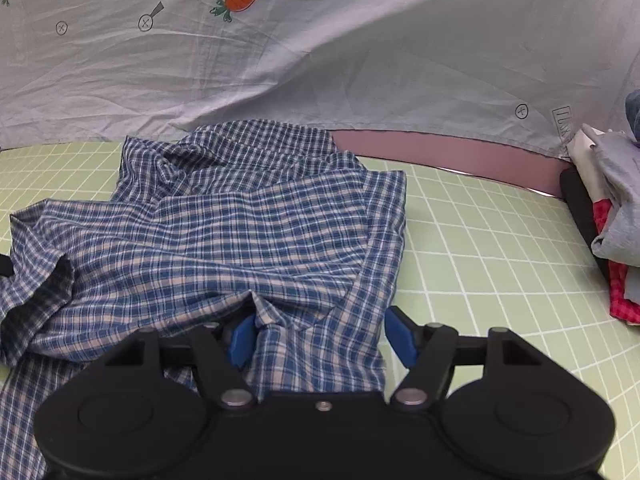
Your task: Fold clothes
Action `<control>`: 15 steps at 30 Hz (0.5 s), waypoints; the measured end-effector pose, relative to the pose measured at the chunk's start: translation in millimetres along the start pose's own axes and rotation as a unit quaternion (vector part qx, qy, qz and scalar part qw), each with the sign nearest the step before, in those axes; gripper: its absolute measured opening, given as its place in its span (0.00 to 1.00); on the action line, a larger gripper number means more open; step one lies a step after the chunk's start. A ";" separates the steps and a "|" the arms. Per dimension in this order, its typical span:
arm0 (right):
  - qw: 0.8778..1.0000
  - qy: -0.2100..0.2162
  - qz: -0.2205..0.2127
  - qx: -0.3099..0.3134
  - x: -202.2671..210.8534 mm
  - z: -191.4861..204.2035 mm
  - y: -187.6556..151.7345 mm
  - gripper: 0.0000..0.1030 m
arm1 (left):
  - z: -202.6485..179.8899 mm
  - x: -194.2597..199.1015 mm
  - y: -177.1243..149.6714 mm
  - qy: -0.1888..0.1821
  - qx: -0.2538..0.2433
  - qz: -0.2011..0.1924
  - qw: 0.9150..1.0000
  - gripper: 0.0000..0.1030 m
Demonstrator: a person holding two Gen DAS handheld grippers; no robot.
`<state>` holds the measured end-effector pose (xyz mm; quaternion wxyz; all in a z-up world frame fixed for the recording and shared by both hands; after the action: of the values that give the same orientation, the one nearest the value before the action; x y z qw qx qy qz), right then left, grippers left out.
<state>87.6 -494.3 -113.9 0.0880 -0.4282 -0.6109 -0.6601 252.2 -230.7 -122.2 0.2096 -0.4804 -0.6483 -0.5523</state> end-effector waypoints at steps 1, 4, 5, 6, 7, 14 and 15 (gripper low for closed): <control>1.000 -0.003 -0.011 -0.009 4.4 -1.8 2.8 0.66 | 3.1 9.5 3.2 -0.012 0.012 -0.012 1.000 0.00; 0.999 -0.010 -0.042 -0.022 18.6 -5.5 14.3 0.66 | 18.0 37.2 9.8 -0.033 0.057 -0.049 0.997 0.00; 0.999 -0.004 -0.042 -0.024 19.2 -5.2 16.3 0.66 | 23.2 45.9 11.8 -0.037 0.071 -0.061 0.995 0.00; 0.999 0.006 -0.040 -0.027 18.6 -4.4 17.4 0.66 | 28.3 54.6 13.7 -0.042 0.086 -0.072 0.993 0.00; 0.999 0.015 -0.037 -0.029 17.9 -3.7 18.6 0.68 | 34.6 56.8 13.1 -0.037 0.099 -0.075 0.992 0.00; 0.997 0.072 0.027 -0.007 0.9 16.1 2.2 0.69 | 64.6 25.6 -9.5 0.017 0.141 -0.025 0.990 0.00; 0.997 0.075 0.028 -0.014 2.6 14.8 1.4 0.69 | 64.8 25.6 -9.6 0.017 0.142 -0.026 0.989 0.00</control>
<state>93.6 -480.6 -112.8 0.1456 -0.3957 -0.5814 -0.6959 249.2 -160.6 -126.1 0.2721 -0.4192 -0.7287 -0.4682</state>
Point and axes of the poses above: each gripper's, at about its wrist camera, not at the fingertips, and x roughly against the way its jaws point, z to its left, y to its top, the point moved 3 cm from there along -x, roughly the way its jaws point, and after that the axes turned 1 degree about z, right-handed, at the moved point
